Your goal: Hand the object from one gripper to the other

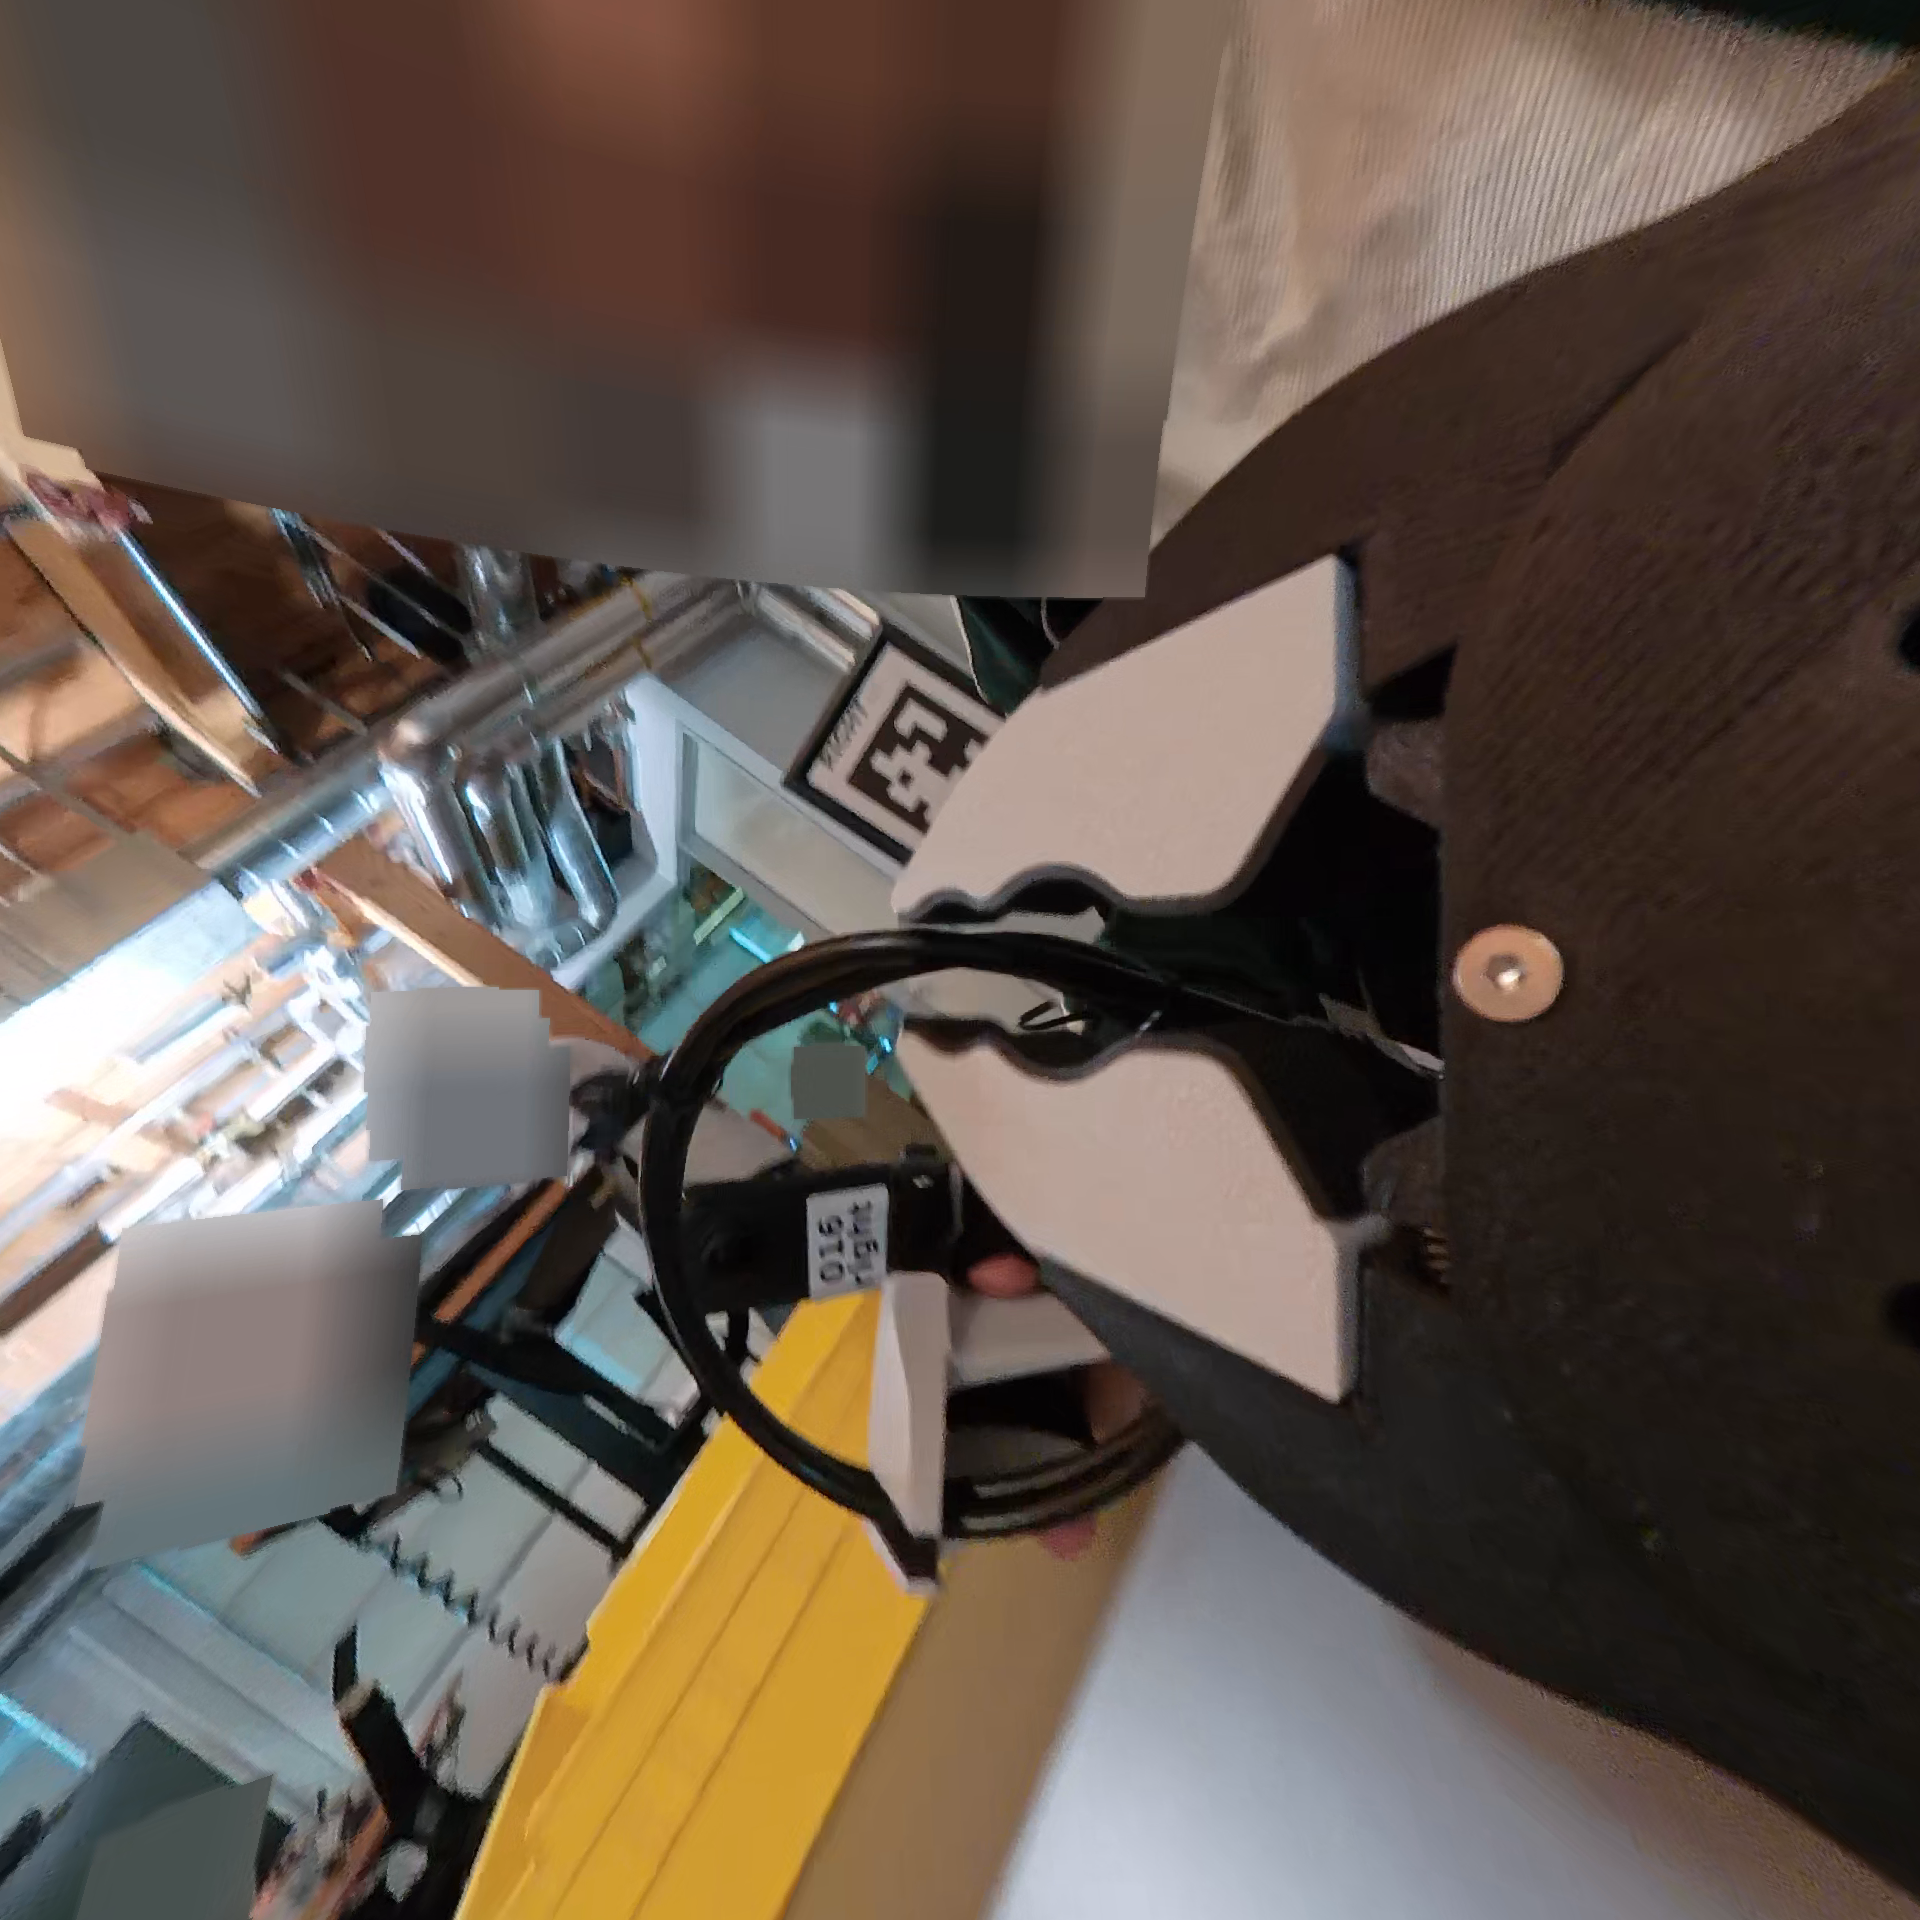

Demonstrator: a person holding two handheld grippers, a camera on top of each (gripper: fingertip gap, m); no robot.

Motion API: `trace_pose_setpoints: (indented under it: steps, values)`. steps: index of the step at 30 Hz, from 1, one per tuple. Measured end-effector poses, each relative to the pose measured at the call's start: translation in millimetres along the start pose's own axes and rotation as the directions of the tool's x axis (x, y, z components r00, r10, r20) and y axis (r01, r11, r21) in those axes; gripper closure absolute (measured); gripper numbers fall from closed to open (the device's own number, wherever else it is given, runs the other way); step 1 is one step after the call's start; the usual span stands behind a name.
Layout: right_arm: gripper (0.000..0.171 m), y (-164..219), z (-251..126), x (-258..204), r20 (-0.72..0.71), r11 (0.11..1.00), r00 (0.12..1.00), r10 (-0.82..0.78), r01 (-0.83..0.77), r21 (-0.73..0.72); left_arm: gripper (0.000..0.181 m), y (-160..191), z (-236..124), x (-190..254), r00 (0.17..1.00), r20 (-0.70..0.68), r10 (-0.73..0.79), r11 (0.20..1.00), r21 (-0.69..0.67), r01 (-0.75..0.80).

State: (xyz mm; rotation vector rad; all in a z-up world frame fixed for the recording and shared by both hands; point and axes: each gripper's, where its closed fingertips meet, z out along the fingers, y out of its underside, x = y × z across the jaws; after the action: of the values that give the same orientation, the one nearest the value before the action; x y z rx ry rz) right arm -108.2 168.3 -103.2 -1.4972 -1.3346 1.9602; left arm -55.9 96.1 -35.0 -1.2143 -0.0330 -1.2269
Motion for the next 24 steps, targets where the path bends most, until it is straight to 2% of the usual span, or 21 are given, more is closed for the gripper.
trace_pose_setpoints:
  steps: [1, 3, 6, 11, 16, 18, 21, 24]
  values:
    - [0.165, -3, -3, 3, -0.002, 1.0, 1.0, 0.012, -0.012, 0.011, 0.149, 1, 1, -5, 0.999, 0.034, 0.019, 1.0, -0.007, -0.019]
    - [0.165, -9, -9, 5, 0.003, 0.999, 1.0, 0.02, -0.02, 0.025, 0.128, -1, 0, -10, 0.995, 0.077, 0.059, 0.998, 0.004, -0.06]
    - [0.165, -24, -17, 4, 0.036, 0.996, 0.999, 0.017, -0.02, 0.081, 0.117, -3, -7, -19, 0.987, 0.142, 0.08, 0.997, 0.002, -0.081]
    - [0.165, -31, -17, 7, 0.04, 0.995, 0.999, 0.0, -0.004, 0.096, 0.117, -13, -19, -23, 0.981, 0.179, 0.069, 0.996, 0.046, -0.078]
    - [0.165, -27, -4, 7, -0.005, 0.992, 0.992, -0.126, 0.126, 0.02, 0.122, -8, -33, -22, 0.953, 0.26, 0.157, 0.987, -0.032, -0.154]
    - [0.165, -23, 6, 1, 0.017, 0.982, 0.982, -0.186, 0.186, -0.022, 0.123, -2, -39, -15, 0.96, 0.237, 0.149, 0.988, -0.065, -0.137]
    - [0.165, -11, 24, -15, 0.111, 0.965, 0.965, -0.239, 0.249, -0.081, 0.121, 4, -46, -4, 0.983, 0.174, 0.058, 0.996, -0.076, -0.045]
    - [0.165, 9, 38, -32, 0.226, 0.948, 0.944, -0.239, 0.277, -0.156, 0.133, 6, -49, 16, 0.997, 0.079, 0.013, 0.996, -0.084, -0.006]
